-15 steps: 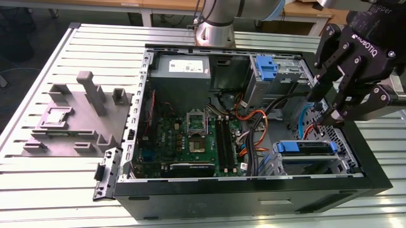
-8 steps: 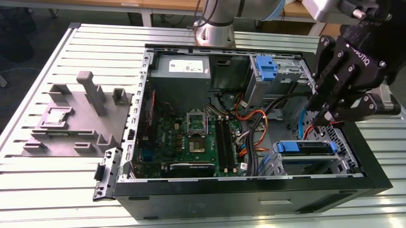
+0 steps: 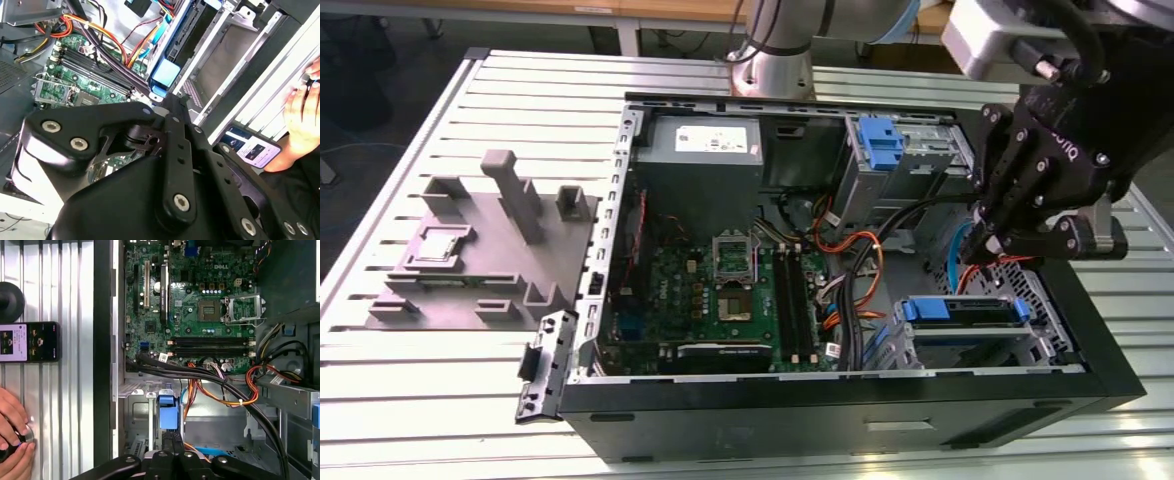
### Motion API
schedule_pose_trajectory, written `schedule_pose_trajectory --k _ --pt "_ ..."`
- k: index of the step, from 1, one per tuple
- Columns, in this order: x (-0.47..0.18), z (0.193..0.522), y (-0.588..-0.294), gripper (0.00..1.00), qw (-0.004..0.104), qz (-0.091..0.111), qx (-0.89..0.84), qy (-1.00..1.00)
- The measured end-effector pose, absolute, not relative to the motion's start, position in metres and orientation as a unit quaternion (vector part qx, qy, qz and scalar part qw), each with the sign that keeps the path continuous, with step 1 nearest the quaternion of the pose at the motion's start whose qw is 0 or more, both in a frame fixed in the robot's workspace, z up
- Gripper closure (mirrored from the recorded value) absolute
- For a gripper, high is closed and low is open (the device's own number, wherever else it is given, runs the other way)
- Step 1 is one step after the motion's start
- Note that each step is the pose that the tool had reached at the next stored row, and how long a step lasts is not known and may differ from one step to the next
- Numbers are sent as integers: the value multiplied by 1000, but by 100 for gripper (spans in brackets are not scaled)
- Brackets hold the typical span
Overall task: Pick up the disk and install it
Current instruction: 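Insert the disk into the insertion slot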
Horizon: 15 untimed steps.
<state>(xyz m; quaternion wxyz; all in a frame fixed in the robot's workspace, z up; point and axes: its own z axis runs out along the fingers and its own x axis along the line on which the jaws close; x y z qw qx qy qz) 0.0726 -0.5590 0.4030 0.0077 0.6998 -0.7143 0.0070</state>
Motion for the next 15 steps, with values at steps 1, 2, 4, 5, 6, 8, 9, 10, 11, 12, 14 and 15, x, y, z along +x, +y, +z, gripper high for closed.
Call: schedule_pose_trajectory --k 1,2,4,5,6,8,9,10,11,12,14,15 --pt "73 401 -559 90 8 7 700 -714" --pt "73 400 -559 90 8 8 700 -714" --pt "73 396 -559 90 7 8 700 -714" --pt "73 394 -559 90 7 8 700 -714" --pt "73 392 -559 90 7 8 700 -714" --pt "73 389 -559 90 7 8 700 -714" --pt "73 387 -559 90 7 8 700 -714" --pt "73 385 -559 90 7 8 700 -714" --pt "73 383 -559 90 7 9 700 -714" --pt "73 381 -559 90 7 9 700 -714" --pt "73 378 -559 90 6 9 700 -714" --pt "73 376 -559 90 6 9 700 -714"
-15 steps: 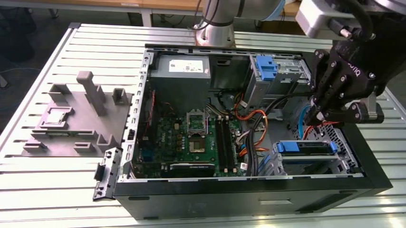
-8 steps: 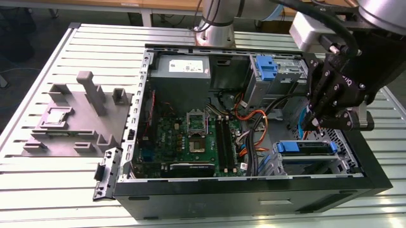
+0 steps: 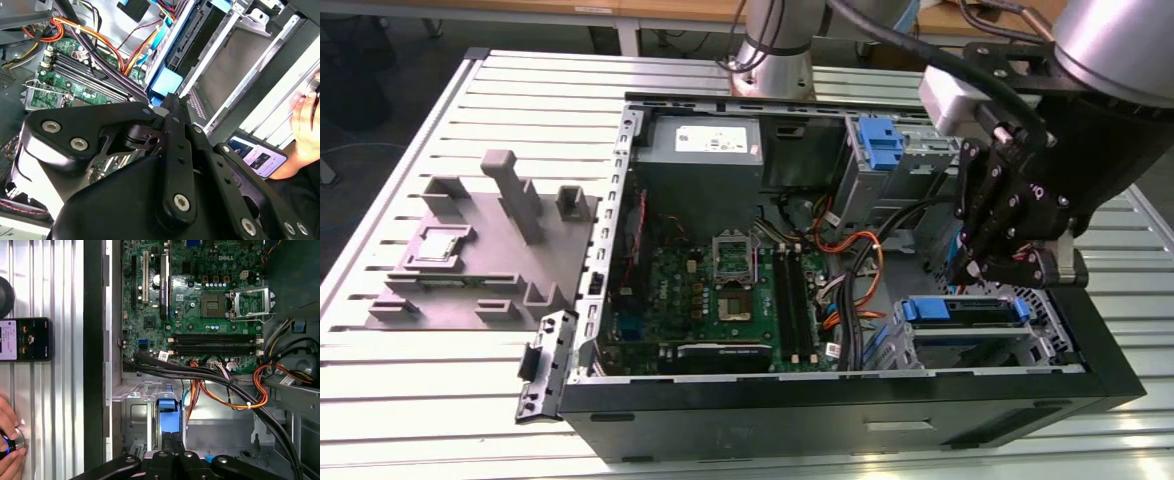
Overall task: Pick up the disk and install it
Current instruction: 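Insert the disk into the insertion slot, then insert the first disk wire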
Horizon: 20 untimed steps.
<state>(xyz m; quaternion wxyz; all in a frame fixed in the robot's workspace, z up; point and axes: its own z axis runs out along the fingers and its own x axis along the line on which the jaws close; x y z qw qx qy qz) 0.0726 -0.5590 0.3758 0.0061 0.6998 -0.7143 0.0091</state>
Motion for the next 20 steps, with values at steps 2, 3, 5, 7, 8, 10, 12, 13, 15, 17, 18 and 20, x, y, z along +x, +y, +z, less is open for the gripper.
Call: schedule_pose_trajectory --k 2,3,5,7,8,10,12,13,15,17,18,20 --pt "73 373 -559 90 5 10 700 -714" --pt "73 372 -559 90 5 10 700 -714" --pt "73 372 -559 90 5 10 700 -714" --pt "73 372 -559 90 5 10 700 -714" --pt "73 372 -559 90 4 11 700 -714" --pt "73 372 -559 90 4 11 700 -714" --pt "74 372 -559 90 4 11 700 -714" --pt "75 372 -559 90 4 11 700 -714" --pt "75 372 -559 90 4 11 700 -714" --pt "89 372 -559 90 4 11 700 -714" --pt "89 372 -559 90 4 11 700 -714" --pt "90 372 -559 90 4 11 700 -714"
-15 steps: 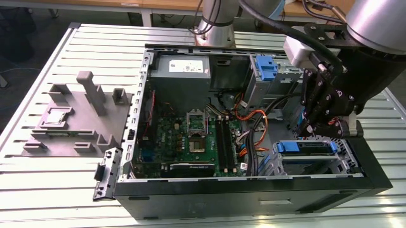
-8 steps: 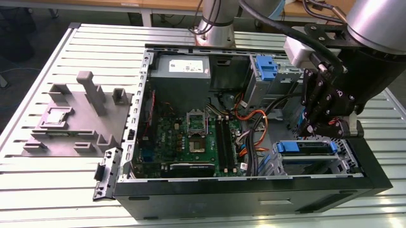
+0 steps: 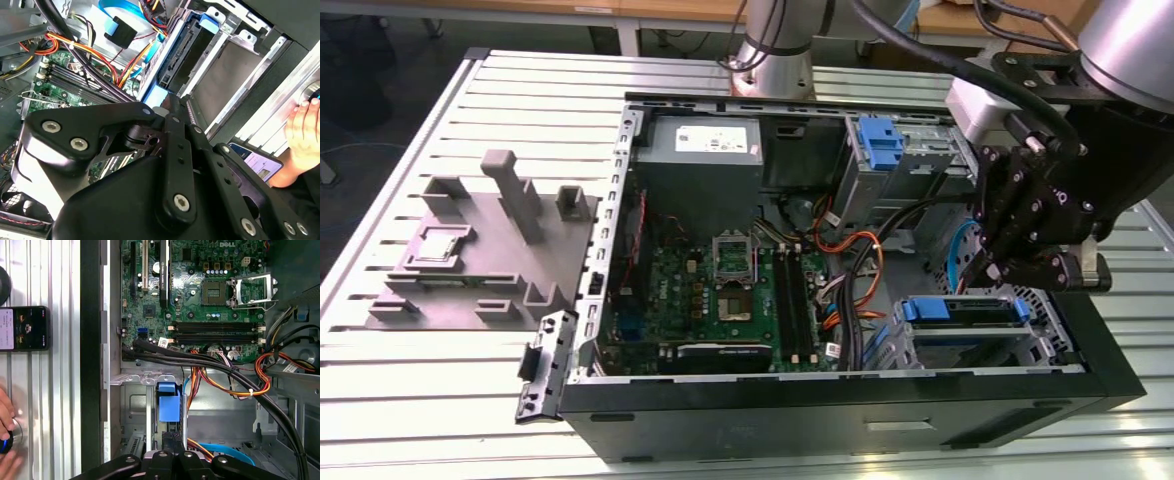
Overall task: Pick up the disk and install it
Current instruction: 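Insert the first disk wire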
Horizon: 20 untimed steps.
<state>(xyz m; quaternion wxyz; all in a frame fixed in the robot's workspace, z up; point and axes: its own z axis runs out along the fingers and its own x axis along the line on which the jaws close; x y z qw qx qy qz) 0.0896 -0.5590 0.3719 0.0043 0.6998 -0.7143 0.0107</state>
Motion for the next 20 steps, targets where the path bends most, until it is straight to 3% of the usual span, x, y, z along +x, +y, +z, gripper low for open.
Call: schedule_pose_trajectory --k 20 --pt "96 371 -554 90 4 11 726 -688"
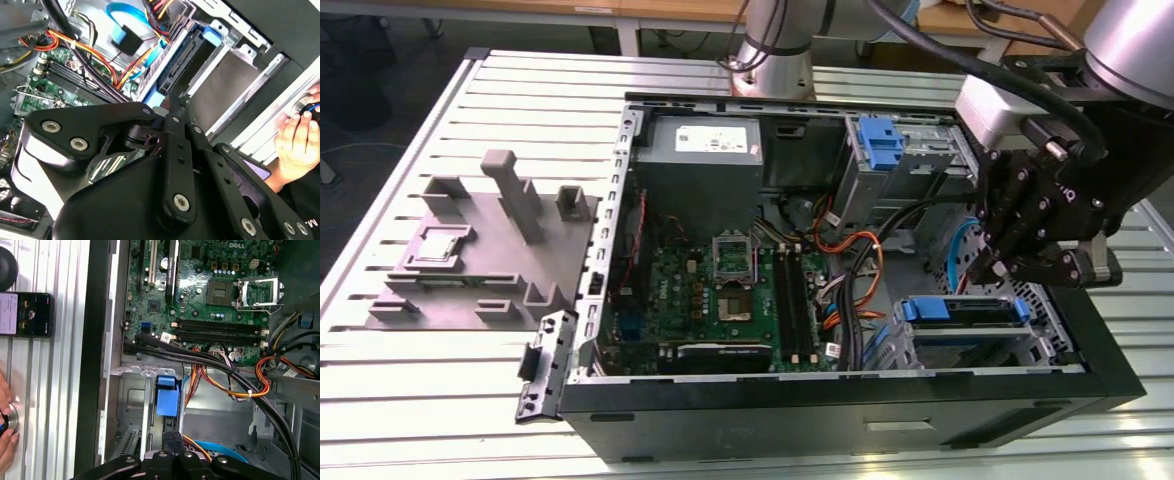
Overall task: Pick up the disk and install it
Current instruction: 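Insert the first disk wire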
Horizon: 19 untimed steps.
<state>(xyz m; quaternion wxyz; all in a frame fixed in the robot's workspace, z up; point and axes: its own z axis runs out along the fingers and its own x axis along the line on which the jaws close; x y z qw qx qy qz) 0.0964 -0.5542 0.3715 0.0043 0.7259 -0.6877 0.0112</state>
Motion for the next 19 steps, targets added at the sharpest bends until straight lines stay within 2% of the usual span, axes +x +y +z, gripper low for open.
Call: schedule_pose_trajectory --k 19 --pt "109 371 -543 90 4 11 726 -687"
